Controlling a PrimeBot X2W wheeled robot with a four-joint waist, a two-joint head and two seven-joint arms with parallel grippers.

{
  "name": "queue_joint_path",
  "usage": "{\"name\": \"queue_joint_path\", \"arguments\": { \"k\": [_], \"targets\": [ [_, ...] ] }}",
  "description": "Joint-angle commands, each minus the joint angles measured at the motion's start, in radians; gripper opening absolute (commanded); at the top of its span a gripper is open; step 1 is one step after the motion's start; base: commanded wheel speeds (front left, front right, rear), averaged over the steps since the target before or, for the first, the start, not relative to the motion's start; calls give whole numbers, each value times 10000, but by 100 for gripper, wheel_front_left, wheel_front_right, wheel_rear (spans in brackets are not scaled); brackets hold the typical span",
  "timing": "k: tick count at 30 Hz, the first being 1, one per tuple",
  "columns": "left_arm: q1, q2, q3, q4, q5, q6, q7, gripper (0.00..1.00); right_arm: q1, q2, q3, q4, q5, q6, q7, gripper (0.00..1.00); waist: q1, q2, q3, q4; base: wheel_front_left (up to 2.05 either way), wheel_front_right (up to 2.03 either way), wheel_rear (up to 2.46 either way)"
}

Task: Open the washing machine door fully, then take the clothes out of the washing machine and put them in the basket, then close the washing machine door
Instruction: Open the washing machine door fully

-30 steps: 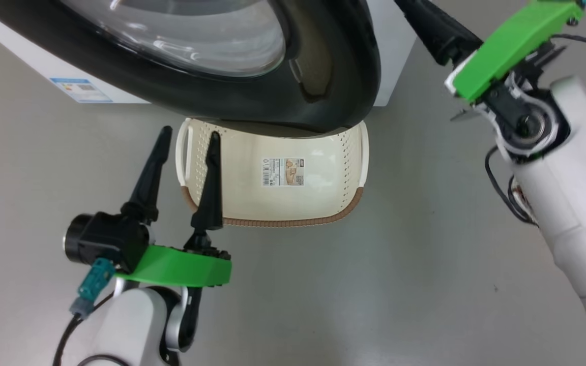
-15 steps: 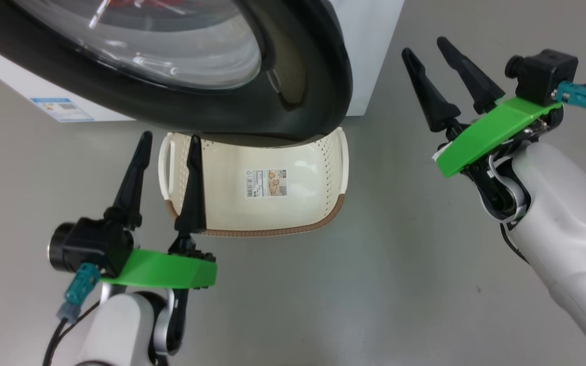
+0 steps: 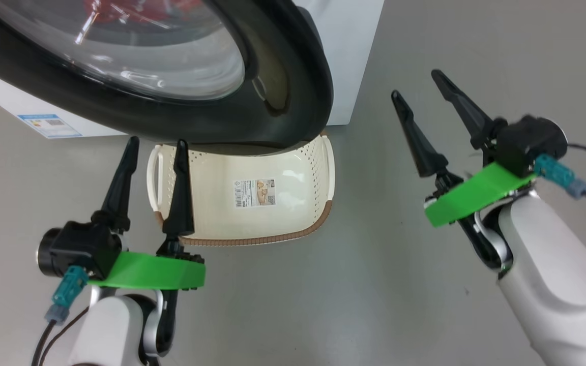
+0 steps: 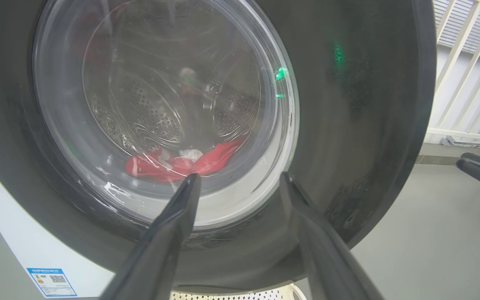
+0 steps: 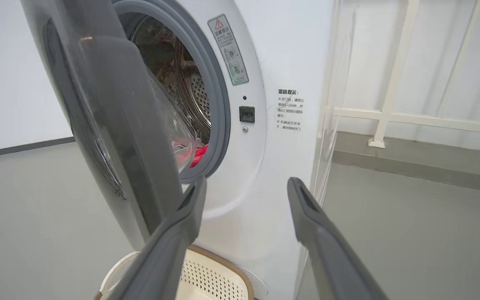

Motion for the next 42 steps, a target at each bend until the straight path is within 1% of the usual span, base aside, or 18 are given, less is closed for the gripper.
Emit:
{"name": "queue_joint_path", "arguments": {
  "k": [1, 4, 9, 16, 27, 42],
  "targets": [
    [119, 185, 340, -229, 98, -77, -76, 100, 434, 200, -140, -539, -439, 33, -61, 100, 0, -1, 6, -3, 0, 0, 0],
    [118, 185, 361, -275, 136, -78, -76, 100, 955, 416, -638, -1133, -1160, 33, -61, 100, 0, -1, 36, 6, 0, 0, 0],
    [115, 185, 415, -350, 207, -82, -76, 100, 1725, 767, -1348, -1988, -1871, 33, -62, 100, 0, -1, 102, 21, 0, 0, 0],
    [147, 185, 468, -411, 223, -85, -76, 100, 2458, 1100, -1847, -2672, -2103, 33, -62, 100, 0, -1, 116, 3, 0, 0, 0],
    [358, 185, 433, -581, 274, -4, -76, 100, 2912, 1301, -1760, -3069, -2410, 33, -62, 100, 0, -1, 90, -80, 0, 0, 0],
    [342, 185, 337, -654, 208, 55, -76, 100, 2871, 1361, -1833, -2932, -2696, 33, -62, 100, 0, -1, 100, -45, 0, 0, 0]
  ]
}}
